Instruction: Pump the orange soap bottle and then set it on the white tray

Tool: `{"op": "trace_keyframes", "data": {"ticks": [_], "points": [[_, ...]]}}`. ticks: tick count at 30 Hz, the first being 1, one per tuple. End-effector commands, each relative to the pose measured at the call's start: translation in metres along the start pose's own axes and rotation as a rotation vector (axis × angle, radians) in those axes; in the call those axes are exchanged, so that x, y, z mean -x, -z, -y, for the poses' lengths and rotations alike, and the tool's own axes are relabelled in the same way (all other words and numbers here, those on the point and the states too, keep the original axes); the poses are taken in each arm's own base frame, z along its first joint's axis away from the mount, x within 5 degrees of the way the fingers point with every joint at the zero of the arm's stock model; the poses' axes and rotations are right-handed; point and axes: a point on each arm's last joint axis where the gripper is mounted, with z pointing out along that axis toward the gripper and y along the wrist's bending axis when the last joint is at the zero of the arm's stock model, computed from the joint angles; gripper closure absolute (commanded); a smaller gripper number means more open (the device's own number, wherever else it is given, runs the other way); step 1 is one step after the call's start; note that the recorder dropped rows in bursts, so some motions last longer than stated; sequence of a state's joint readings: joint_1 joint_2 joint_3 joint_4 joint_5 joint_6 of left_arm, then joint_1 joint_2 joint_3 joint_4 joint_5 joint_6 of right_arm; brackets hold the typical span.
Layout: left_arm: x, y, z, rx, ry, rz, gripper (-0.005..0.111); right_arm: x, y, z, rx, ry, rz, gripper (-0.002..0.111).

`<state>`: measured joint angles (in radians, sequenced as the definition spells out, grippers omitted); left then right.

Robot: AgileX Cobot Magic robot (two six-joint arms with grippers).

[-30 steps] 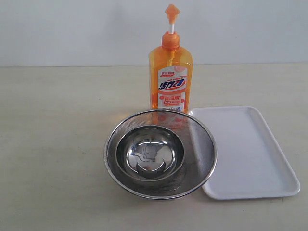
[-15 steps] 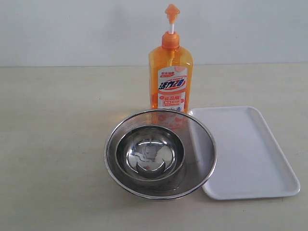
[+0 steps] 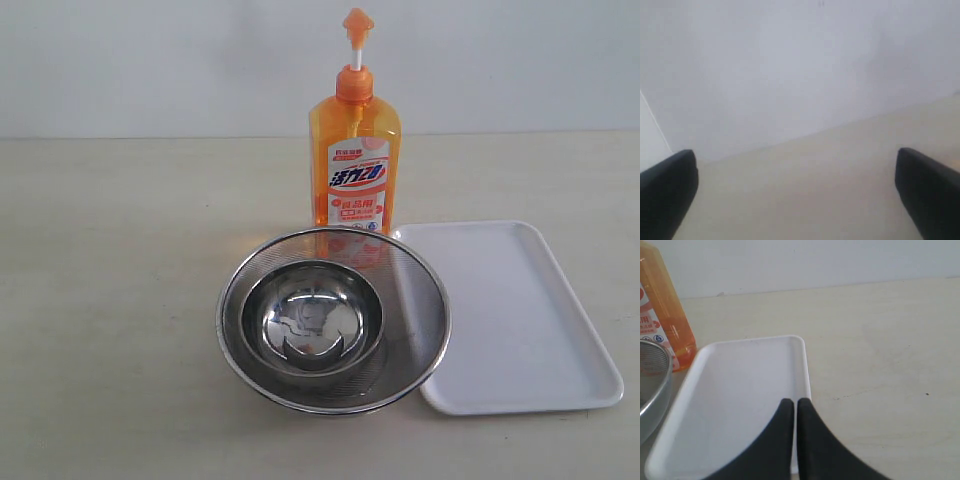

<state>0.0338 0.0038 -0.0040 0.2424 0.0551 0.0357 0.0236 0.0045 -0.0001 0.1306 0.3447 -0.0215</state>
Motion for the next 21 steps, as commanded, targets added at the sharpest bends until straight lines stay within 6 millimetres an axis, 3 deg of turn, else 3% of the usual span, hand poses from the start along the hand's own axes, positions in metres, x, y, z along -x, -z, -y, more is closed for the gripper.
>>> {"op": "trace_keyframes", "data": {"ticks": [1, 6, 11, 13, 15, 18, 21], "points": [[0.016, 0.002, 0.000, 0.003, 0.067, 0.191, -0.003, 0.001, 0.000, 0.000, -0.004, 0.005, 0.015, 0.108], [0.048, 0.015, -0.002, -0.014, 0.125, 0.570, -0.003, 0.001, 0.000, 0.000, -0.004, 0.005, 0.015, 0.108], [0.085, 0.028, -0.011, 0.007, 0.113, 0.727, -0.003, 0.001, 0.000, 0.000, -0.004, 0.005, 0.015, 0.108], [0.102, 0.033, -0.018, 0.033, 0.096, 0.703, -0.003, 0.001, 0.000, 0.000, -0.004, 0.005, 0.015, 0.108], [0.120, 0.029, -0.028, 0.048, 0.120, 0.557, -0.003, 0.001, 0.000, 0.000, -0.004, 0.005, 0.015, 0.108], [0.140, 0.005, -0.037, 0.044, 0.140, 0.375, -0.003, 0.001, 0.000, 0.000, -0.004, 0.005, 0.015, 0.108], [0.144, -0.014, -0.037, 0.029, 0.150, 0.315, -0.003, 0.001, 0.000, 0.000, -0.004, 0.005, 0.015, 0.108]]}}
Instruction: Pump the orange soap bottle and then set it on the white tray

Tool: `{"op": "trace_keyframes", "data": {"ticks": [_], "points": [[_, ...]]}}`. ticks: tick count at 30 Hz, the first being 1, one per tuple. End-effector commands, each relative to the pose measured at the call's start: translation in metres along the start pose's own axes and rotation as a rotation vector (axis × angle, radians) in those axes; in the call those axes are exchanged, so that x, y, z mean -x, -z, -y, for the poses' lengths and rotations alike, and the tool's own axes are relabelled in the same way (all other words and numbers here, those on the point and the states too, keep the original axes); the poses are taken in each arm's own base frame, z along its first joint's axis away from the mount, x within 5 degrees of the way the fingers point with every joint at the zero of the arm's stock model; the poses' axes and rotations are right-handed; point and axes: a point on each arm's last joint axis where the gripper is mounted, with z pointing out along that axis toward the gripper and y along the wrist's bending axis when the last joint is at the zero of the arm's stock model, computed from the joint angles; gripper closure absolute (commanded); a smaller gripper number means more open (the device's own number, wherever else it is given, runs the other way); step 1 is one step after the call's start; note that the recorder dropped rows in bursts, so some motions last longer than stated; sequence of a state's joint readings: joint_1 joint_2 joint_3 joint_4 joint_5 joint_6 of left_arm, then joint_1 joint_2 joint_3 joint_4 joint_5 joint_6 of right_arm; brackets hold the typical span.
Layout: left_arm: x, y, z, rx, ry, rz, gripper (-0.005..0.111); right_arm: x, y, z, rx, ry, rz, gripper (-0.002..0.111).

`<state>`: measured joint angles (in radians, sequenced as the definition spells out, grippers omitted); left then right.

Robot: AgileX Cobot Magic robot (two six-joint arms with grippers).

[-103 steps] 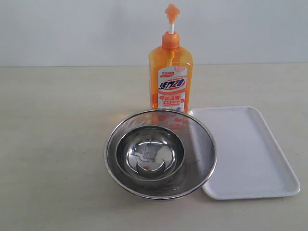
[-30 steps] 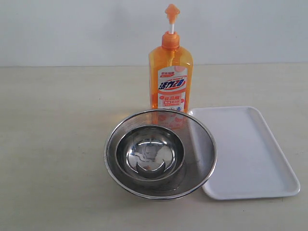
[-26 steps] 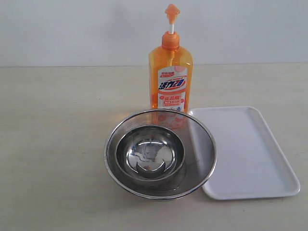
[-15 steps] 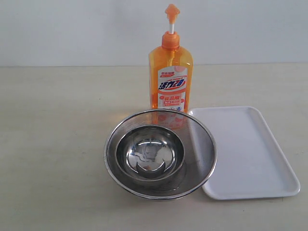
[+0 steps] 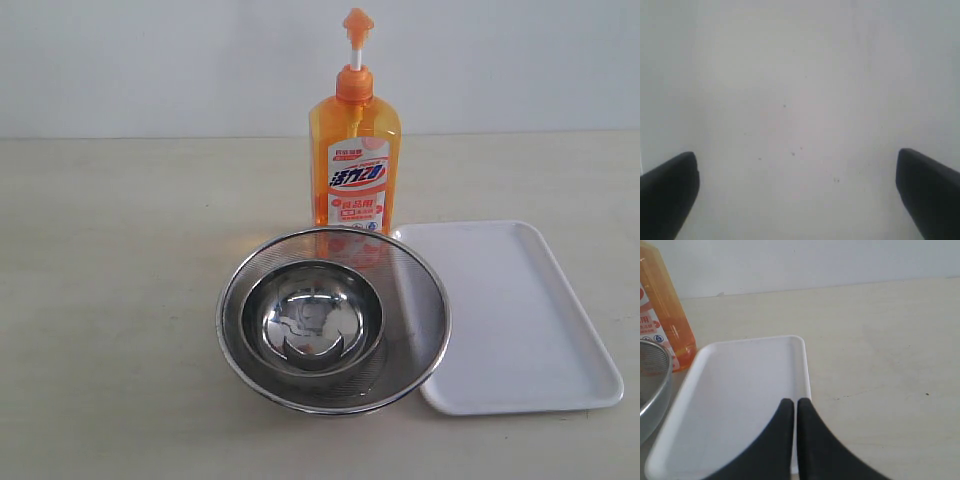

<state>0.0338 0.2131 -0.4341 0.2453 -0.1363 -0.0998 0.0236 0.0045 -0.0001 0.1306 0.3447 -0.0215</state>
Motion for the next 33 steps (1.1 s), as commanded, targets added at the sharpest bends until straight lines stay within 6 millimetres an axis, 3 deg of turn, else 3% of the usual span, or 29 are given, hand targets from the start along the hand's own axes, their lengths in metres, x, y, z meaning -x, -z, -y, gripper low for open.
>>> {"op": "trace_keyframes", "data": {"ticks": [1, 20, 33], "points": [[-0.0112, -0.0240, 0.0000, -0.007, 0.022, -0.119, -0.003, 0.0011, 0.0003, 0.0003, -0.004, 0.005, 0.015, 0.108], [-0.0134, -0.0281, 0.0005, -0.012, 0.019, -0.125, -0.003, 0.0011, 0.0003, 0.0003, -0.004, 0.005, 0.015, 0.108], [-0.0136, -0.0281, 0.0005, -0.003, 0.148, -0.127, -0.002, 0.0011, 0.0003, 0.0003, -0.004, 0.005, 0.015, 0.108]]}}
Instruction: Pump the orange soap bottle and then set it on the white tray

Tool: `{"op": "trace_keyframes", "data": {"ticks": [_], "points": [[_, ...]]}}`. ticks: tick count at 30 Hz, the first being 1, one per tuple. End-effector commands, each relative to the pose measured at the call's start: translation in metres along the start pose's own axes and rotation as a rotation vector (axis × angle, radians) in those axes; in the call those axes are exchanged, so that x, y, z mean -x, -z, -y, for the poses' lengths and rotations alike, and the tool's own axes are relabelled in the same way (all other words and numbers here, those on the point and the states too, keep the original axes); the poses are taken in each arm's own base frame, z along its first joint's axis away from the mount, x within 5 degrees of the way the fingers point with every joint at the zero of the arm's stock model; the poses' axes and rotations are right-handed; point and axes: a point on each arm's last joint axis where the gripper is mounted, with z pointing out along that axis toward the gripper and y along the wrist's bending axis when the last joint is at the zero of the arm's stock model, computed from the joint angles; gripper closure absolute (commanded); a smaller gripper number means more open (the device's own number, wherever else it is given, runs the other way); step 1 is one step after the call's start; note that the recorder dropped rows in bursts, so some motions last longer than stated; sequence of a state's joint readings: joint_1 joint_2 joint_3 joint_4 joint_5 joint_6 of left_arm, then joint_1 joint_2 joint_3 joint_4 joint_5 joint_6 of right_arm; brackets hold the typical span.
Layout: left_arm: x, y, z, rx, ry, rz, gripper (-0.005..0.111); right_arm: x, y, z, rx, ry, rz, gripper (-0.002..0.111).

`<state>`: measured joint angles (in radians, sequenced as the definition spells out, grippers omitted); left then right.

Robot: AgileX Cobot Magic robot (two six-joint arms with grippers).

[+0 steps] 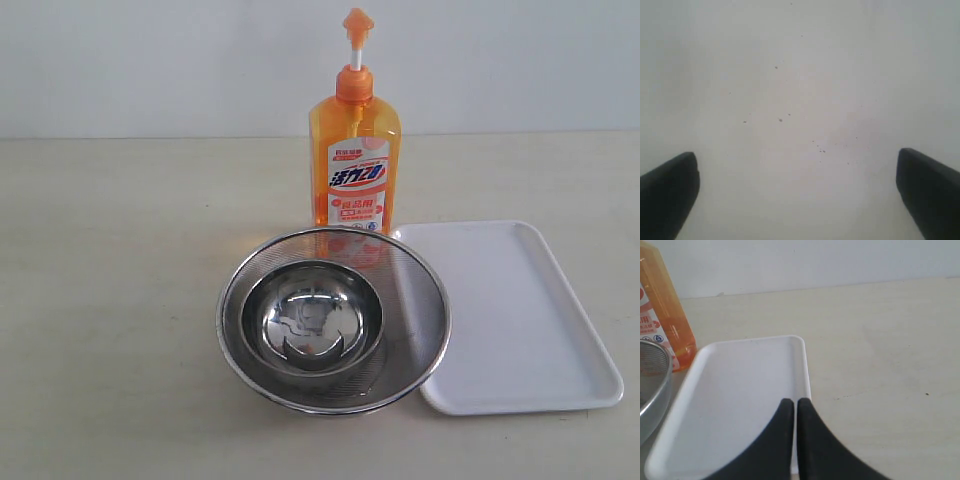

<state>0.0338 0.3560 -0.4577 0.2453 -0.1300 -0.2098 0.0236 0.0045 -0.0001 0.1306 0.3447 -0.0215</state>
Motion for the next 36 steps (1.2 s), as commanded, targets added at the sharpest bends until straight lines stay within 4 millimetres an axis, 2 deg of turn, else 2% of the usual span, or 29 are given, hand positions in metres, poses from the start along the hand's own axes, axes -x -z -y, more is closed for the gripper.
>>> {"op": "trace_keyframes", "data": {"ticks": [1, 3, 5, 17, 21, 25, 31, 36], "points": [[0.001, -0.001, 0.000, 0.004, 0.035, -0.002, -0.001, 0.001, 0.000, 0.000, -0.004, 0.005, 0.015, 0.108], [0.001, -0.001, 0.000, 0.004, 0.035, -0.002, 0.004, 0.001, 0.000, 0.000, -0.004, 0.005, 0.015, 0.108], [0.001, -0.001, 0.000, 0.004, 0.035, -0.002, 0.014, 0.001, 0.000, 0.000, -0.004, 0.005, 0.015, 0.108], [0.001, -0.001, 0.000, 0.004, 0.076, -0.002, 0.101, 0.001, 0.000, 0.000, -0.004, 0.005, 0.015, 0.108], [0.004, -0.002, 0.000, -0.006, 0.076, 0.032, 0.102, 0.001, 0.000, 0.000, -0.004, 0.005, 0.015, 0.108], [0.003, -0.013, 0.003, -0.033, 0.050, 0.062, 0.102, 0.001, 0.000, 0.000, -0.004, 0.005, 0.015, 0.108], [-0.013, -0.053, 0.006, -0.087, 0.067, -0.089, 0.102, 0.001, 0.000, 0.000, -0.004, 0.005, 0.015, 0.108], [-0.022, -0.096, 0.018, -0.237, 0.063, -0.202, 0.102, 0.001, 0.000, 0.000, -0.004, 0.005, 0.015, 0.108]]}}
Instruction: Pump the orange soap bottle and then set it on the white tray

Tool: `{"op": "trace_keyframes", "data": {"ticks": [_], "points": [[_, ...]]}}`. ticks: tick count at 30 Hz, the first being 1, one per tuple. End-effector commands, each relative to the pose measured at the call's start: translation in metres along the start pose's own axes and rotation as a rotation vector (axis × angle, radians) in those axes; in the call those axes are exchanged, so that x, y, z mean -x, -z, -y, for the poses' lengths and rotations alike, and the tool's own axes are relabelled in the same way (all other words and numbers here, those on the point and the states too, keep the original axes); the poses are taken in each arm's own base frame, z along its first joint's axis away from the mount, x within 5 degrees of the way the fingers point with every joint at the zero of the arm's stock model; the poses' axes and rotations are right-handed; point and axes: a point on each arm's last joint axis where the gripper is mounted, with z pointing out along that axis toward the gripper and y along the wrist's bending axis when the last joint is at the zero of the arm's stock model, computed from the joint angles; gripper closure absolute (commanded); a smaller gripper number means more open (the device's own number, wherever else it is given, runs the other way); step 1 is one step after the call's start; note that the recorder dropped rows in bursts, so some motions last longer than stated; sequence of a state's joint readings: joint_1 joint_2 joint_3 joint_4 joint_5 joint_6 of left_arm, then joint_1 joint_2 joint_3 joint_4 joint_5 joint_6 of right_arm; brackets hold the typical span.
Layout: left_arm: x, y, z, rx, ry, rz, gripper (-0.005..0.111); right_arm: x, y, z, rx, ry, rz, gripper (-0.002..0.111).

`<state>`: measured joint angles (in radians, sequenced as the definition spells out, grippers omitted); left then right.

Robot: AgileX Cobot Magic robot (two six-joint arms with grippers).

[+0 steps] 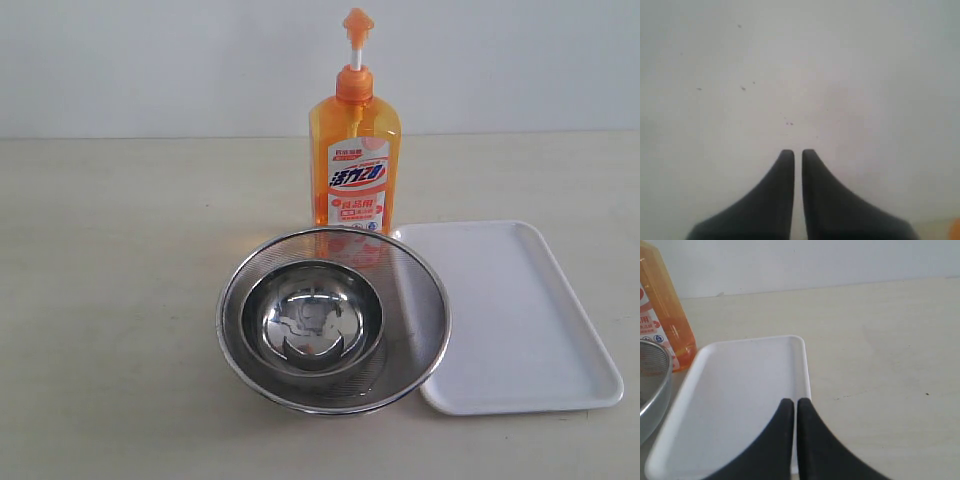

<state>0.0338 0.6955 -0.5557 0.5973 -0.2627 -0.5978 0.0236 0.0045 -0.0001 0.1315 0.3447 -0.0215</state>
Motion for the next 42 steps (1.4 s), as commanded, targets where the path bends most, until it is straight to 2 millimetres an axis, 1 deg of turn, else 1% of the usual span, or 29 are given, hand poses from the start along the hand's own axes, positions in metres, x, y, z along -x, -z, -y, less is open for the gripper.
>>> {"op": "trace_keyframes", "data": {"ticks": [1, 4, 6, 7, 8, 9, 10, 12, 16, 20, 22, 24, 26, 27, 29, 30, 31, 32, 35, 38, 41, 42], "points": [[-0.001, -0.035, 0.011, -0.182, -0.012, -0.068, 0.102, 0.001, 0.000, 0.000, -0.004, 0.006, 0.015, 0.108], [0.000, -0.056, 0.029, -0.450, -0.066, -0.122, 0.102, 0.001, 0.000, 0.000, -0.004, 0.006, 0.015, 0.108], [-0.002, -0.068, 0.039, -0.631, -0.124, -0.201, 0.102, 0.001, 0.000, 0.000, -0.004, 0.006, 0.015, 0.108], [0.000, -0.072, 0.041, -0.675, -0.120, -0.220, 0.102, 0.001, 0.000, 0.000, -0.004, 0.006, 0.015, 0.108], [-0.004, -0.081, 0.041, -0.713, -0.116, -0.270, 0.102, 0.001, 0.000, 0.000, -0.004, 0.006, 0.015, 0.108], [-0.006, -0.088, 0.041, -0.730, -0.117, -0.314, 0.102, 0.001, 0.000, 0.000, -0.004, 0.006, 0.015, 0.108], [-0.005, -0.095, 0.040, -0.730, -0.083, -0.335, 0.102, 0.001, 0.000, 0.000, -0.004, 0.006, 0.015, 0.108], [-0.014, -0.109, 0.039, -0.752, -0.033, -0.378, 0.102, 0.001, 0.000, 0.000, -0.004, 0.006, 0.015, 0.108], [-0.044, -0.133, 0.038, -0.801, 0.029, -0.466, 0.102, 0.001, 0.000, 0.000, -0.004, 0.006, 0.015, 0.108], [-0.076, -0.146, 0.037, -0.843, 0.095, -0.554, 0.102, 0.001, 0.000, 0.000, -0.004, 0.006, 0.015, 0.108], [-0.088, -0.149, 0.039, -0.865, 0.144, -0.597, 0.096, 0.001, 0.000, 0.000, -0.004, 0.006, 0.015, 0.108], [-0.099, -0.152, 0.038, -0.852, 0.232, -0.658, 0.087, 0.001, 0.000, 0.000, -0.004, 0.006, 0.015, 0.108], [-0.107, -0.155, 0.039, -0.831, 0.311, -0.710, 0.072, 0.001, 0.000, 0.000, -0.004, 0.006, 0.015, 0.108], [-0.111, -0.156, 0.040, -0.824, 0.343, -0.735, 0.061, 0.001, 0.000, 0.000, -0.004, 0.006, 0.015, 0.108], [-0.116, -0.157, 0.044, -0.831, 0.358, -0.754, 0.045, 0.001, 0.000, 0.000, -0.004, 0.006, 0.015, 0.108], [-0.119, -0.157, 0.045, -0.833, 0.362, -0.762, 0.036, 0.001, 0.000, 0.000, -0.004, 0.006, 0.015, 0.108], [-0.119, -0.157, 0.047, -0.841, 0.363, -0.765, 0.031, 0.001, 0.000, 0.000, -0.004, 0.006, 0.015, 0.108], [-0.120, -0.157, 0.049, -0.849, 0.359, -0.767, 0.030, 0.001, 0.000, 0.000, -0.004, 0.006, 0.015, 0.108], [-0.120, -0.156, 0.053, -0.891, 0.313, -0.744, 0.030, 0.001, 0.000, 0.000, -0.004, 0.006, 0.015, 0.108], [-0.118, -0.154, 0.055, -0.932, 0.307, -0.729, 0.030, 0.001, 0.000, 0.000, -0.004, 0.006, 0.015, 0.108], [-0.118, -0.161, 0.051, -0.852, 0.322, -0.700, 0.029, 0.001, 0.000, 0.000, -0.004, 0.006, 0.015, 0.108], [-0.119, -0.162, 0.050, -0.837, 0.309, -0.705, 0.025, 0.001, 0.000, 0.000, -0.004, 0.006, 0.015, 0.108]]}}
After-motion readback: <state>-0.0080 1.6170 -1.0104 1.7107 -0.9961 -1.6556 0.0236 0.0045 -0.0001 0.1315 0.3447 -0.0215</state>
